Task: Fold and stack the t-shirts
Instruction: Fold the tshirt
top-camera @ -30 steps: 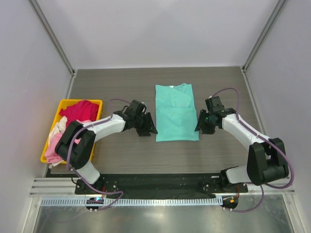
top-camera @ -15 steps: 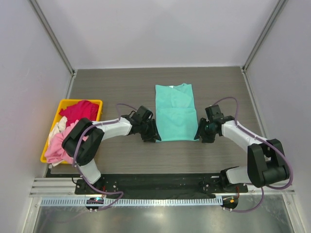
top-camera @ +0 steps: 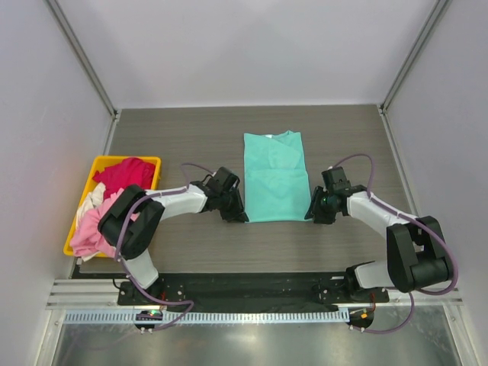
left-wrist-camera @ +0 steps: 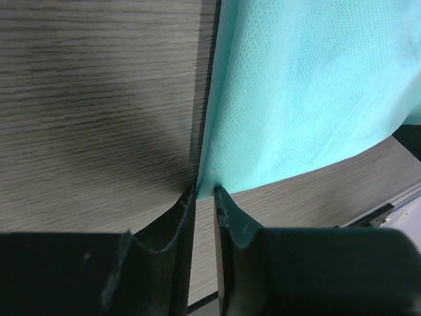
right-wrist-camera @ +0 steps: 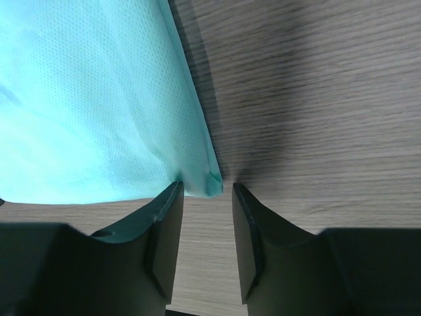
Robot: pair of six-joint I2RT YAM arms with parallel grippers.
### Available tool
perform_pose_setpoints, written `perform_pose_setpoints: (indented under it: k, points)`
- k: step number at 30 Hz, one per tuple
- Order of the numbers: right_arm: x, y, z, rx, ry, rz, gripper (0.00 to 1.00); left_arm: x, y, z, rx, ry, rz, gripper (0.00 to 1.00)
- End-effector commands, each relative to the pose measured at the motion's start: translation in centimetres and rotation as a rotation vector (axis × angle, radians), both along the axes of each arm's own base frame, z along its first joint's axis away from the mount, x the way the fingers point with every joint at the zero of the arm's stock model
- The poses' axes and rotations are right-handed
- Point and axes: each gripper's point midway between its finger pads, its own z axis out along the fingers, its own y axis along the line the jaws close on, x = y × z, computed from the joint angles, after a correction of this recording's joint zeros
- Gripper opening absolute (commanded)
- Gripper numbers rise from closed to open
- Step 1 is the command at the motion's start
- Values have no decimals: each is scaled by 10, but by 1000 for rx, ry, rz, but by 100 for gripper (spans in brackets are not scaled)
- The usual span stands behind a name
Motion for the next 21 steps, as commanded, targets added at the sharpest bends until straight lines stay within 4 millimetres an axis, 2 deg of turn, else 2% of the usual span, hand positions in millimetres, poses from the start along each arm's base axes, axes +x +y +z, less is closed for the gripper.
perform_pose_setpoints:
  k: [1,2,3,5,6,8,13,17,21]
  points:
    - [1,-5,-11,-23,-2,-25,41,-3,14,-20,80,11,19,15]
    - [0,-5,-12,-21,-1,-24,38,-3,14,-20,83,13,19,13]
    - [0,-5,-12,-21,-3,-26,28,-2,15,-20,86,12,21,10]
    - [-1,-6,-14,-26,-2,-25,17,-3,17,-21,99,17,23,1]
    - [-2,-6,-14,-24,-5,-23,8,-2,16,-20,97,17,22,0]
    - [-3,-6,-15,-18,-12,-22,2,-3,18,-21,106,19,25,0]
    - [-5,-4,-10,-2,-27,-24,1,-4,25,-12,125,-4,41,0]
    - [-13,5,-6,45,-36,-24,1,-7,29,-3,123,-14,42,0]
    - [-23,21,-3,80,-51,-9,1,-12,35,0,127,-21,50,28]
